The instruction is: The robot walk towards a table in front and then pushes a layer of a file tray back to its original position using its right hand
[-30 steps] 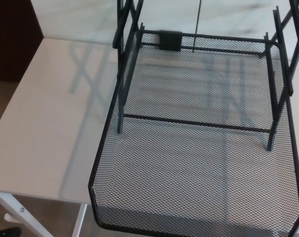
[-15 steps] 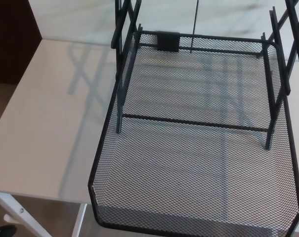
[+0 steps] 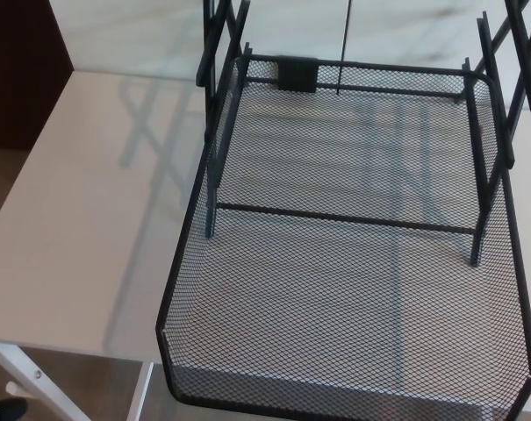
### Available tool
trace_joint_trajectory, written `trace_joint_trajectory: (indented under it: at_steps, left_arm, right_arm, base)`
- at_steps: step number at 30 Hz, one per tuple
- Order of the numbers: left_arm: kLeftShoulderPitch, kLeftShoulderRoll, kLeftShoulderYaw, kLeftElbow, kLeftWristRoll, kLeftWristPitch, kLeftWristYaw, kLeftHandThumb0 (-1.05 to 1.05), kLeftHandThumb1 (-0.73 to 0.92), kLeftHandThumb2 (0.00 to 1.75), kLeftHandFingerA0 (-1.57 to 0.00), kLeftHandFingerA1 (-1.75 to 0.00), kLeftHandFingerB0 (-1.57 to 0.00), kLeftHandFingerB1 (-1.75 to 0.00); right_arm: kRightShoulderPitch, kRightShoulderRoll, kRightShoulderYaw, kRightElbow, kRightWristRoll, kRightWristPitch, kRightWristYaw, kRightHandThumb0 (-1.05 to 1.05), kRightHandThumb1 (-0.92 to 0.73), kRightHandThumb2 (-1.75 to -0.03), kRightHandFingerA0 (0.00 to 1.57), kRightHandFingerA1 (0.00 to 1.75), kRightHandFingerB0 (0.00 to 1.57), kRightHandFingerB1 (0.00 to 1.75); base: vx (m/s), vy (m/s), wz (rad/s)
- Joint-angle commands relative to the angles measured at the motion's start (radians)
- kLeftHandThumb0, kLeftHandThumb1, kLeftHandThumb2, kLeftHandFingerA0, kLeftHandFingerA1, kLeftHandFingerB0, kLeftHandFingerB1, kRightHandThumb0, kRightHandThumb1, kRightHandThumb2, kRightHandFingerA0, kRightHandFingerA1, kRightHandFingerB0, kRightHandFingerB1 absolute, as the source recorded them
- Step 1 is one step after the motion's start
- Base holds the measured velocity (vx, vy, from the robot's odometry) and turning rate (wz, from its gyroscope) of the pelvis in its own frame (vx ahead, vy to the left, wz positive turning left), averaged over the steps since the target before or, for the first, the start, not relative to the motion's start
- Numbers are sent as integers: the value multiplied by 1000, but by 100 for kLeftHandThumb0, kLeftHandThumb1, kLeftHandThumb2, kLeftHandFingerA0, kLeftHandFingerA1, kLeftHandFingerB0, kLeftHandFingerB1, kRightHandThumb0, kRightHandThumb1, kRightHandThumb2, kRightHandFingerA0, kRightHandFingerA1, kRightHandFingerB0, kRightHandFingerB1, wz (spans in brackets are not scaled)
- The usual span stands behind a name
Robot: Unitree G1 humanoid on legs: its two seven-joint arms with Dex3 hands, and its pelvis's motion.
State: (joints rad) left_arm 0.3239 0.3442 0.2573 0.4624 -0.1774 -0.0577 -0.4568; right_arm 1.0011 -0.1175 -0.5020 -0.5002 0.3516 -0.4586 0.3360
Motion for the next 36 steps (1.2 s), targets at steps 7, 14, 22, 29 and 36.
trace_joint_trajectory:
  at_steps: [7, 14, 22, 29, 36]
  left_arm:
    - [-11, 27, 14, -17, -17, 55, -4, -9, 59, 57, -68, -45, -45, -39]
    - [-33, 24, 21, -8, -25, 60, -2, -9, 58, 56, -67, -45, -45, -40]
    - [-39, 30, 15, -5, -20, 44, -19, -11, 57, 56, -64, -45, -45, -40]
    - [-61, 34, 16, -6, -20, 53, -19, -12, 55, 56, -67, -45, -47, -40]
    - [-59, 37, 10, -21, -7, 56, -11, -12, 56, 56, -70, -46, -47, -40]
  right_arm:
    - [-304, 99, -312, -114, -71, -115, -266, -36, -53, -70, 18, 53, 22, 49]
    - [-478, 185, -329, -166, -315, -253, -296, -45, -50, -77, 21, 57, 19, 51]
    - [-532, 290, -202, -216, -454, -355, -255, -54, -63, -58, 23, 61, 22, 52]
    - [-452, 280, 117, -270, -547, -330, -140, -65, -49, -56, 2, 43, 11, 43]
    - [-393, 280, 322, -307, -690, -307, -124, -72, -49, -55, 1, 41, 11, 38]
  base:
    - [0, 0, 0]
    - [0, 0, 0]
    - [0, 0, 0]
    - [0, 0, 0]
    - [0, 0, 0]
